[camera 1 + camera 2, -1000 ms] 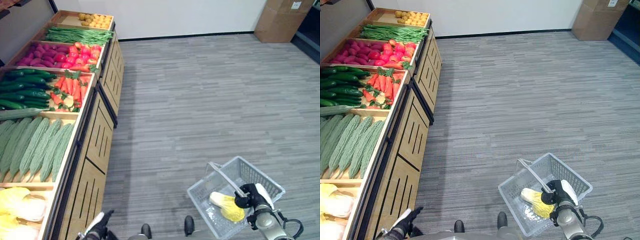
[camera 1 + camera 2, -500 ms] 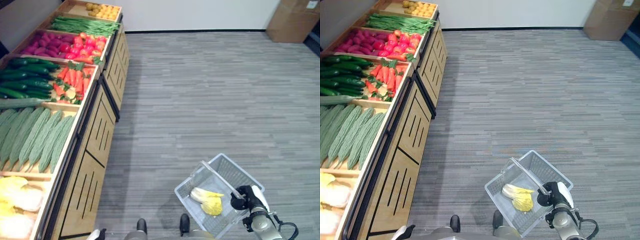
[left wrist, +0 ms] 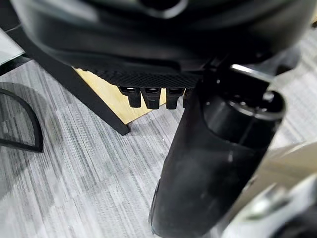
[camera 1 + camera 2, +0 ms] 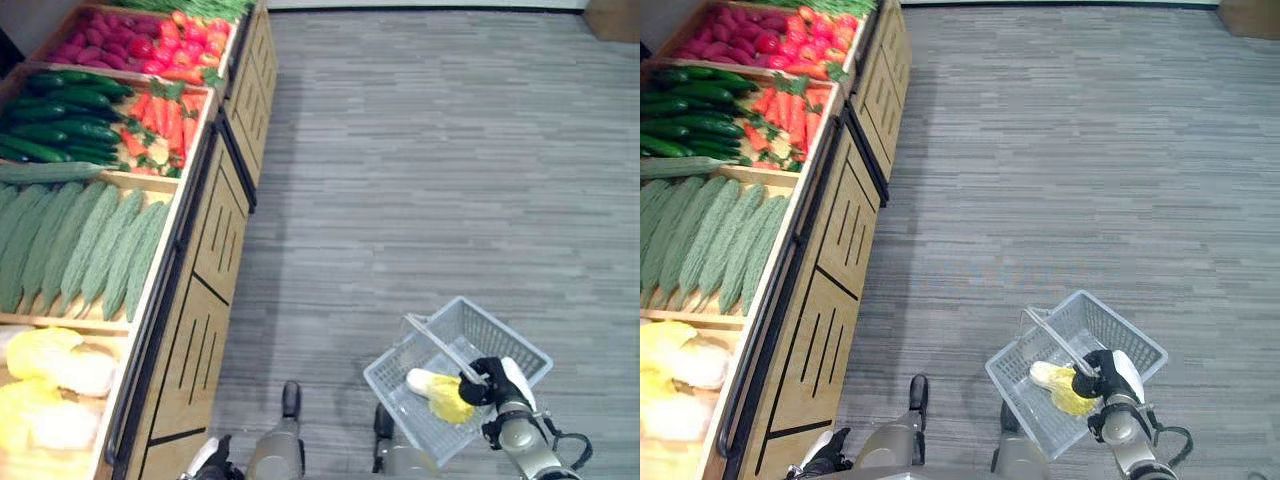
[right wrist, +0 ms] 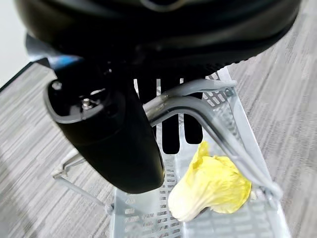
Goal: Get the vegetables into the basket
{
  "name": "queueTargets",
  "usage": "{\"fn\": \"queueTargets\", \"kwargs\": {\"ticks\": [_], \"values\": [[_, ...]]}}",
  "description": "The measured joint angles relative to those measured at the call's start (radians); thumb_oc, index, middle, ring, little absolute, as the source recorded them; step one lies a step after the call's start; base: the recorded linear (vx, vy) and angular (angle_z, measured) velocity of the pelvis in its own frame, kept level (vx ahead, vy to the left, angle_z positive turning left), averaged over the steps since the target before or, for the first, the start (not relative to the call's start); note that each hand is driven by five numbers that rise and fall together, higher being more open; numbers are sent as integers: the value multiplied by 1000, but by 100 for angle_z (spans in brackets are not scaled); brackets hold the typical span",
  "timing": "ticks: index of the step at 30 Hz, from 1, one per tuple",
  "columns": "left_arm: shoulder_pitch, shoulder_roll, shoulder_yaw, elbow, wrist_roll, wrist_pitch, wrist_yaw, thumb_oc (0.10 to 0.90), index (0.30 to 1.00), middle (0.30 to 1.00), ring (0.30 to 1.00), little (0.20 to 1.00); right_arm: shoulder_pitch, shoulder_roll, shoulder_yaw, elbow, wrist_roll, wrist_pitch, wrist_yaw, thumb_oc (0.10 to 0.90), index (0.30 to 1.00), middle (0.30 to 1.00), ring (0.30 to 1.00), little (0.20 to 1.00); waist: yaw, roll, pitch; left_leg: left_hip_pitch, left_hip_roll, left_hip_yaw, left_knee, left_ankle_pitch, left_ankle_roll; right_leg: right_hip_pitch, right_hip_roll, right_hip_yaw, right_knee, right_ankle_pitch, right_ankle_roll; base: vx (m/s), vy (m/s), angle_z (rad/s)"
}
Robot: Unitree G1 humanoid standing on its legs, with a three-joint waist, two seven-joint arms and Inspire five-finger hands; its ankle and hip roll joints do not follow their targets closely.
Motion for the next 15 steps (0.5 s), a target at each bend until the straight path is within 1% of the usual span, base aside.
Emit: {"fn": "queueTargets", "kwargs": {"ticks": [1, 2, 3, 4, 5, 7, 8, 9, 11, 12, 13, 14, 15], "values": [[7, 29, 0, -12, 0, -1, 0, 900, 1000, 1000, 1000, 1000, 5, 15, 2, 0, -1, 0, 2, 400, 300, 300, 300, 300, -1, -35, -11, 5, -21, 18, 14, -9, 19, -5, -30, -4, 97, -55, 7, 145, 176, -8], [4, 45, -2, -15, 0, -2, 0, 900, 1000, 1000, 1000, 1000, 3, 28, 1, 1, 0, 0, 1, 400, 300, 300, 300, 300, 2, -59, -15, 8, -40, 26, 21, -18, 23, -8, -43, -4, 106, -70, 23, 199, 230, -23], [-1, 64, -3, -17, 0, -1, 3, 900, 1000, 1000, 1000, 1000, -12, 46, -2, 2, 0, 0, 1, 400, 300, 300, 300, 300, 5, -74, -18, 5, -48, 36, 37, -29, 43, -8, -53, 12, 102, -66, 44, 206, 252, -28], [-8, 71, -2, -18, 0, -1, 2, 900, 1000, 1000, 1000, 1000, -19, 53, -2, -6, 1, -1, 1, 400, 300, 300, 300, 300, 5, -78, -21, 7, -56, 44, 35, -18, 50, 0, -56, 20, 86, -61, 52, 249, 317, -27], [-12, 76, 0, -22, -1, -2, 5, 900, 1000, 1000, 1000, 1000, -26, 59, -3, -7, 1, -3, 1, 400, 300, 300, 300, 300, 5, -83, -24, 9, -70, 50, 34, -28, 57, 2, -62, 22, 78, -49, 62, 241, 355, -20], [-18, 81, 2, -31, -2, -6, 7, 900, 1000, 1000, 1000, 1000, -39, 70, -1, -6, 3, 1, 5, 400, 300, 300, 300, 300, 7, -87, -29, 19, -74, 63, 32, -28, 65, -1, -72, 30, 81, -47, 64, 107, 201, -21], [-27, 85, 2, -40, -11, -9, 7, 900, 1000, 1000, 1000, 1000, -48, 72, 7, -5, 3, 2, 6, 400, 300, 300, 300, 300, 8, -91, -31, 19, -79, 65, 35, -36, 74, -12, -75, 31, 98, -43, 68, 115, 209, -15], [-43, 88, 3, -43, -25, -12, 7, 900, 1000, 1000, 1000, 1000, -54, 73, 9, -6, 4, 2, 8, 400, 300, 300, 300, 300, 6, -92, -32, 18, -84, 65, 34, -43, 79, -29, -75, 31, 136, -41, 70, 115, 207, -13], [-60, 90, 4, -46, -49, -16, 6, 900, 1000, 1000, 1000, 1000, -66, 81, 9, -7, 24, 8, 16, 400, 300, 300, 300, 300, -1, -92, -41, 19, -67, 66, 34, -44, 81, -97, -70, 41, 251, -38, 75, 158, 185, -2], [-62, 95, 5, -45, -50, -17, 7, 900, 1000, 1000, 1000, 1000, -62, 87, 9, -6, 25, 7, 17, 400, 300, 300, 300, 300, -4, -101, -48, 21, -78, 62, 35, -55, 83, -98, -71, 45, 264, -31, 79, 247, 214, 2], [-68, 100, 4, -37, -57, -21, 3, 900, 1000, 1000, 1000, 1000, -70, 93, 11, -6, 26, 8, 21, 400, 300, 300, 300, 300, -12, -106, -46, 41, -80, 56, 24, -65, 86, -136, -77, 54, 366, -27, 84, 223, 109, 15], [-69, 99, 2, -39, -60, -20, -3, 900, 1000, 1000, 1000, 1000, -63, 95, 11, -7, 26, 7, 23, 400, 300, 300, 300, 300, -26, -106, -48, 62, -77, 43, 8, -59, 99, -157, -82, 54, 425, -21, 89, 164, 59, 16], [-69, 103, 0, -39, -61, -20, -4, 900, 1000, 1000, 1000, 1000, -53, 101, 12, -9, 27, 6, 26, 400, 300, 300, 300, 300, -26, -108, -52, 78, -79, 37, -9, -71, 116, -179, -84, 58, 465, -27, 95, 159, 27, 18]]}}
